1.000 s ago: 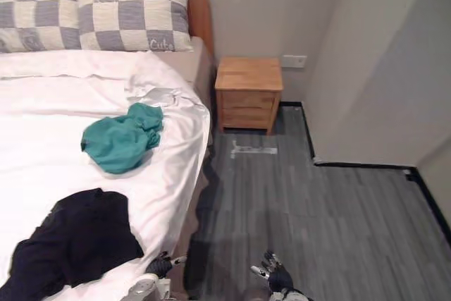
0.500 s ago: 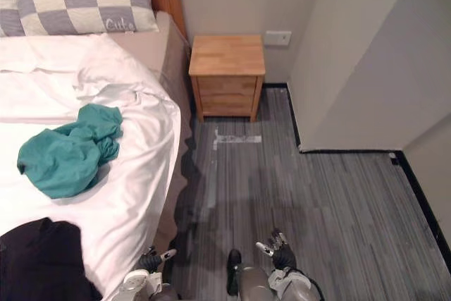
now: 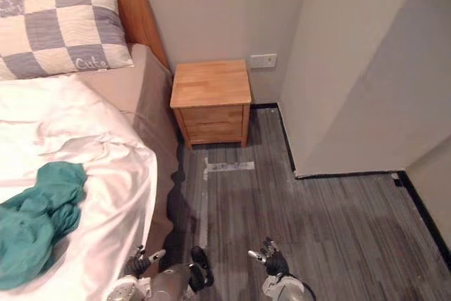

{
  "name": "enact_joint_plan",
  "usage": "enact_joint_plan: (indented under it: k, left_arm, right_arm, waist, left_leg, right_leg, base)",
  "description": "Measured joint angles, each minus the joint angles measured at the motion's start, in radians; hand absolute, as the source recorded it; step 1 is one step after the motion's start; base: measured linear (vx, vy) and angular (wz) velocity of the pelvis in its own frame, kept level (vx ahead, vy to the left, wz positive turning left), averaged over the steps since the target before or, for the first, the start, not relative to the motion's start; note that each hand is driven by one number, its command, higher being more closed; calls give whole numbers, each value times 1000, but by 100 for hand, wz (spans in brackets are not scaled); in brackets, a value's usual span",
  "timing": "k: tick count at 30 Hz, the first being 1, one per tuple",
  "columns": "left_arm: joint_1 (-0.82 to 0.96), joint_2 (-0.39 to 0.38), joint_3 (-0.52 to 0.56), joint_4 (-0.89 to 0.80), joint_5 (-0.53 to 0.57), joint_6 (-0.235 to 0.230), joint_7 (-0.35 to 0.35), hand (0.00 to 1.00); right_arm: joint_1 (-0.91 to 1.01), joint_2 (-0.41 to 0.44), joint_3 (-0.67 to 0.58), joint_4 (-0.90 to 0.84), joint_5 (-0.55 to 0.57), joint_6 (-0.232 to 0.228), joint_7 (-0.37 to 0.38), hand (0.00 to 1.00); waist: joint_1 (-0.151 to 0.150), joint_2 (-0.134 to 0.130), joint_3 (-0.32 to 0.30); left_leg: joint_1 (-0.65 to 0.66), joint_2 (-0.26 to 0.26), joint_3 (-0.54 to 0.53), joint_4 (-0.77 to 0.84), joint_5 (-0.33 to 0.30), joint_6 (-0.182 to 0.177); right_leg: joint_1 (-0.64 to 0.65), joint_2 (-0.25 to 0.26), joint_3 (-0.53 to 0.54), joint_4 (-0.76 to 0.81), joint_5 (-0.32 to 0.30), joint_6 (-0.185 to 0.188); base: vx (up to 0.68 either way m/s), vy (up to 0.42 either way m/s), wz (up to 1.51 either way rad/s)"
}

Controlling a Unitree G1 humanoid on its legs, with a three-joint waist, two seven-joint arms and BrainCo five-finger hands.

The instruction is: Tidy the bed and pick cloth on bed and put in laundry

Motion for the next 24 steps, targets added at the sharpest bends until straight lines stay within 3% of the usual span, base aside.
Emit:
enact_joint_plan:
  k: [1, 2, 3, 4, 6, 7, 8, 9, 10, 11, 12, 13, 15, 16, 17, 18, 20, 22, 23, 24]
  left_arm:
    - [-3, 8, -1, 13, -10, 8, 1, 0]
    - [-4, 16, -26, 25, -10, 8, 2, 0]
    - [-7, 28, -70, 30, -9, 10, 3, 0]
    - [-4, 40, -109, 44, -9, 8, 2, 0]
    - [-5, 42, -117, 46, -10, 5, 2, 0]
    - [-5, 44, -117, 52, -10, 5, 2, 0]
    - [-5, 47, -117, 57, -10, 5, 1, 0]
    - [-7, 51, -114, 65, -20, 6, 0, 0]
    - [-10, 52, -90, 66, -34, 6, 2, 0]
    - [-11, 52, -72, 65, -36, 6, 2, 0]
    - [-8, 61, -12, 64, -42, 9, 5, 0]
    - [-4, 37, 16, 62, -48, 13, 10, 0]
    - [20, -12, 45, 44, -49, 11, 16, 0]
    - [28, -23, 53, 38, -49, 13, 16, 0]
    - [30, -30, 53, 35, -50, 14, 14, 0]
    - [34, -32, 53, 34, -50, 14, 11, 0]
    - [60, -22, 45, -1, -59, 4, -17, 0]
    - [60, -9, 28, -7, -58, 4, -32, 0]
    - [59, 2, 12, -14, -57, 4, -37, 0]
    - [57, 3, 11, -16, -57, 6, -37, 0]
  right_arm:
    - [-19, 2, -1, 19, -6, -1, 1, 0]
    - [-18, 5, -7, 30, -6, -11, 3, 0]
    - [-8, 3, -8, 32, -7, -26, 6, 0]
    - [6, 3, -8, 31, -7, -39, 8, 0]
    - [10, 4, -8, 31, -6, -53, 11, 0]
    - [11, 4, -8, 28, -5, -67, 13, 0]
    - [14, 4, -9, 24, -5, -75, 15, 0]
    - [22, 4, -9, 21, -4, -97, 20, 0]
    - [26, 10, -9, 13, -5, -114, 23, 0]
    - [34, 15, -8, 1, -5, -116, 22, 0]
    - [68, 49, 1, -52, -9, -132, 19, 0]
    - [79, 43, 14, -96, -14, -138, 15, 0]
    - [107, -4, 81, -229, -37, -148, -2, 0]
    - [102, -22, 121, -332, -45, -140, -20, 0]
    - [86, -30, 134, -421, -44, -135, -31, 0]
    - [73, -34, 137, -452, -44, -131, -35, 0]
    - [-9, -72, 98, -540, -47, -98, -38, 0]
    - [-46, -92, 51, -582, -47, -80, -39, 0]
    - [-82, -131, 9, -626, -53, -56, -46, 0]
    - [-97, -148, -7, -644, -71, -49, -52, 0]
  waist:
    - [2, 0, 6]
    - [-3, 14, 19]
    - [-11, 8, 19]
    - [-13, 23, 26]
    - [-27, 39, 34]
    - [-41, 53, 41]
    - [-42, 53, 41]
    - [-43, 48, 43]
    - [-38, 31, 49]
    - [-36, 19, 55]
    - [-34, -31, 54]
    - [-39, -13, 55]
    - [-35, 36, 36]
    - [-30, 50, 28]
    - [-30, 63, 21]
    - [-30, 62, 20]
    - [-28, 47, 9]
    - [-27, 40, 4]
    - [-27, 31, 5]
    - [-27, 28, 6]
  left_leg:
    - [37, 7, -8, -12, -20, -9]
    - [113, 9, -43, -55, -45, -51]
    - [173, 5, -71, -78, -53, -60]
    - [254, 8, -105, -113, -54, -68]
    - [319, 37, -163, -151, -54, -84]
    - [340, 62, -214, -180, -57, -121]
    - [343, 68, -236, -191, -59, -140]
    - [339, 76, -283, -208, -76, -175]
    - [338, 76, -344, -215, -92, -216]
    - [335, 75, -367, -215, -100, -233]
    - [349, 61, -422, -218, -109, -292]
    - [350, 86, -446, -209, -109, -295]
    - [337, 131, -470, -194, -112, -307]
    - [342, 159, -502, -195, -99, -326]
    - [340, 176, -528, -191, -82, -331]
    - [338, 181, -535, -190, -71, -321]
    - [290, 184, -534, -186, -1, -245]
    - [257, 171, -485, -201, 55, -207]
    - [230, 157, -364, -189, 85, -176]
    - [225, 155, -289, -174, 82, -173]
  right_leg:
    - [-50, -5, -49, 163, 20, 60]
    - [-138, -58, -118, 423, 52, 131]
    - [-169, -111, -182, 537, 5, 89]
    - [-196, -162, -229, 577, -48, 51]
    - [-245, -174, -216, 475, -72, 53]
    - [-278, -169, -191, 341, -63, 66]
    - [-297, -168, -173, 270, -44, 81]
    - [-321, -168, -105, 91, 33, 98]
    - [-327, -178, 7, -117, 149, 105]
    - [-324, -187, 47, -171, 175, 120]
    - [-324, -210, 124, -185, 213, 181]
    - [-324, -187, 123, -136, 222, 181]
    - [-317, -121, 118, -85, 200, 127]
    - [-309, -102, 77, -51, 189, 74]
    - [-285, -95, 23, -19, 187, 12]
    - [-275, -95, 0, -5, 175, 3]
    - [-207, -112, -135, -12, 155, 0]
    - [-175, -136, -209, -23, 149, -4]
    - [-135, -171, -282, -26, 129, -4]
    - [-112, -183, -313, -27, 122, 2]
  base:
    - [506, 89, 12]
    - [632, 93, 42]
    - [625, 49, 70]
    - [614, -41, 86]
    - [444, -142, 89]
    - [301, -187, 89]
    - [360, -270, 108]
    - [358, -337, 112]
    - [368, -376, 117]
    - [438, -547, 151]
    - [471, -600, 137]
    - [463, -576, 151]
    - [307, -288, 87]
    - [365, -304, 90]
    - [364, -305, 99]
    - [387, -335, 138]
    - [310, -236, 171]
    - [161, -56, 181]
    - [141, -22, 194]
    - [131, -14, 212]
